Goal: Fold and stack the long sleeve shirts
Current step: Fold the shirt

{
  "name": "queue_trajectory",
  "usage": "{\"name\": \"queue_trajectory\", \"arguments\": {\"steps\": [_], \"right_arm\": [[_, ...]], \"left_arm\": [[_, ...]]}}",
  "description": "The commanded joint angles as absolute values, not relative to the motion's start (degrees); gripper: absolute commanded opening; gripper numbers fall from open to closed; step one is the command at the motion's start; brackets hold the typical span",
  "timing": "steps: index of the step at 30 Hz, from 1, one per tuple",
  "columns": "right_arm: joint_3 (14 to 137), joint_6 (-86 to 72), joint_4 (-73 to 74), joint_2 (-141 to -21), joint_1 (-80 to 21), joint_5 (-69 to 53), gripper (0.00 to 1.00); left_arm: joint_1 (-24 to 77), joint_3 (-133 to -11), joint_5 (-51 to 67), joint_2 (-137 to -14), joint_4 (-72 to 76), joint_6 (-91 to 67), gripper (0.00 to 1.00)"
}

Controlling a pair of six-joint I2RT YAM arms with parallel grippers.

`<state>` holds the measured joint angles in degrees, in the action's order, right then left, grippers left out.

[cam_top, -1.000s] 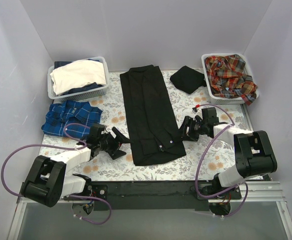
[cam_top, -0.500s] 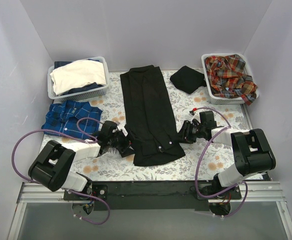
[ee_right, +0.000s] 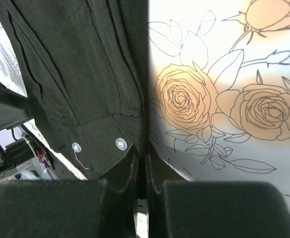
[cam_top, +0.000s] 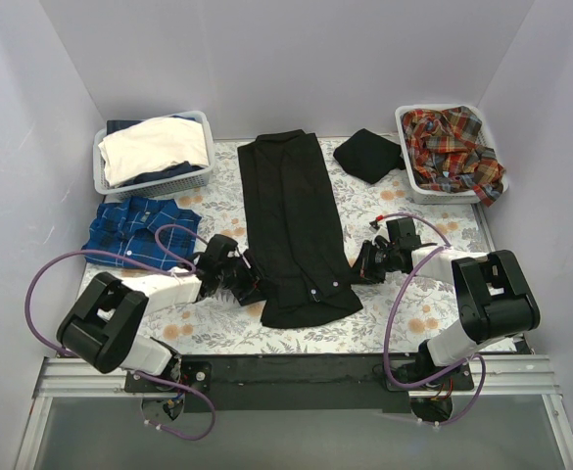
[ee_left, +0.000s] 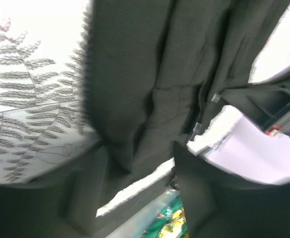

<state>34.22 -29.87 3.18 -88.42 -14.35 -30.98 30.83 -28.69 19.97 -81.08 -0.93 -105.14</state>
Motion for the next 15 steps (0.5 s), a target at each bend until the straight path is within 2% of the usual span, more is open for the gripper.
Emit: {"name": "queue_trajectory", "arguments": {"steps": [1, 2, 3, 6, 7, 15], "right_arm": [[33.0, -26.7, 14.0, -89.9, -14.7, -22.7, 0.02], [33.2, -26.7, 14.1, -90.0, -14.7, -22.8, 0.01], [33.3, -26.6, 14.3, -89.9, -14.7, -22.9, 0.01], [33.5, -26.5, 14.7, -90.0, -14.7, -23.5, 0.01], [33.4, -26.5, 14.6, -89.8, -14.7, -23.8, 0.01], [32.8, -25.1, 17.1, -86.7, -15.5, -26.7, 0.01]], "left_arm": [[30.8, -28.2, 9.3, -86.4, -14.1, -99.6, 0.43], [31.0, -28.3, 9.2, -87.7, -14.2, -99.6, 0.39], [31.2, -28.4, 9.1, -88.1, -14.2, -99.5, 0.29], [31.2, -27.8, 8.4, -88.2, -14.2, -99.1, 0.12], [31.2, -27.4, 8.4, -88.2, -14.1, -98.9, 0.01], [31.4, -28.1, 10.1, -82.6, -17.8, -96.9, 0.0]]}}
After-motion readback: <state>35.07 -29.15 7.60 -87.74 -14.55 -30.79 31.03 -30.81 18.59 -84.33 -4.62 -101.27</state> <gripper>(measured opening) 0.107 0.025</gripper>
